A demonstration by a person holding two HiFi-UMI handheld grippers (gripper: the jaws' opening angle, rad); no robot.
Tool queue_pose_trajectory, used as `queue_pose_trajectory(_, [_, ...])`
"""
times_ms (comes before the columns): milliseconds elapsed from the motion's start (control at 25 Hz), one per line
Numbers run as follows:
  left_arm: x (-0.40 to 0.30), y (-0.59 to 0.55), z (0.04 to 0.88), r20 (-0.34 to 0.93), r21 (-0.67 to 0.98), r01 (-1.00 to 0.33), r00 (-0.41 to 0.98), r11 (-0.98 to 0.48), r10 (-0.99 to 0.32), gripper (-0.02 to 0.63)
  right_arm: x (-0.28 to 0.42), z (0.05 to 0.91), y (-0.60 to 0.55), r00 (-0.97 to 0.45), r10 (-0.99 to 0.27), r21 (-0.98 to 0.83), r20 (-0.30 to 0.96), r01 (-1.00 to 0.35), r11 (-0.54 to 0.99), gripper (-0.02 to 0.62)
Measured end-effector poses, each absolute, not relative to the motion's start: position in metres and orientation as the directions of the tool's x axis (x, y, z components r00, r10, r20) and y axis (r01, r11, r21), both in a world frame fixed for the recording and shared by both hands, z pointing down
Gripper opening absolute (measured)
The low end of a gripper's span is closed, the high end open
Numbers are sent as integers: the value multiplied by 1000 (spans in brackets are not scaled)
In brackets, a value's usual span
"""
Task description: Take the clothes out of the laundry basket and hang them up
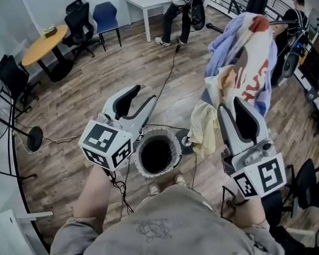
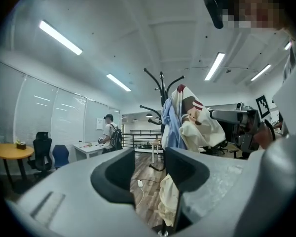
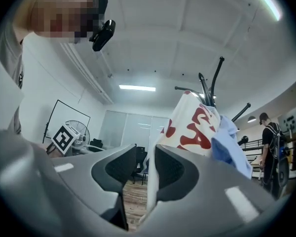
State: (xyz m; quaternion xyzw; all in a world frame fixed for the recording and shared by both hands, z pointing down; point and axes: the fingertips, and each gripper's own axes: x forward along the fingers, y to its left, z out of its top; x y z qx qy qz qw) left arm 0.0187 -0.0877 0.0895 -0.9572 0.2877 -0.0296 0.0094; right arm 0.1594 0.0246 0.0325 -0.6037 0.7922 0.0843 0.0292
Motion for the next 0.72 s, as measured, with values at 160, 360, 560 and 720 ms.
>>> queue_pose_trajectory(160, [-14, -90, 113, 92, -34, -612, 786, -790, -612, 195, 140, 36, 11, -282, -946, 121, -160, -957, 265, 143])
queue_pose_trajectory(360, [-44, -84, 134, 126, 6, -696, 713, -718, -690, 190, 130, 37, 8, -279, -937, 265, -210, -939, 220, 163])
queue_pose_trajectory(560, [-76, -79, 145, 151, 24, -751, 655, -659, -741, 187, 109, 42, 8, -298, -922, 316, -247, -924, 214, 236])
queue_pose_trajectory(720, [-93, -73, 154, 165, 37, -787, 612, -616, -773, 186, 103, 51, 6, -293, -914, 292, -281, -933, 209, 276])
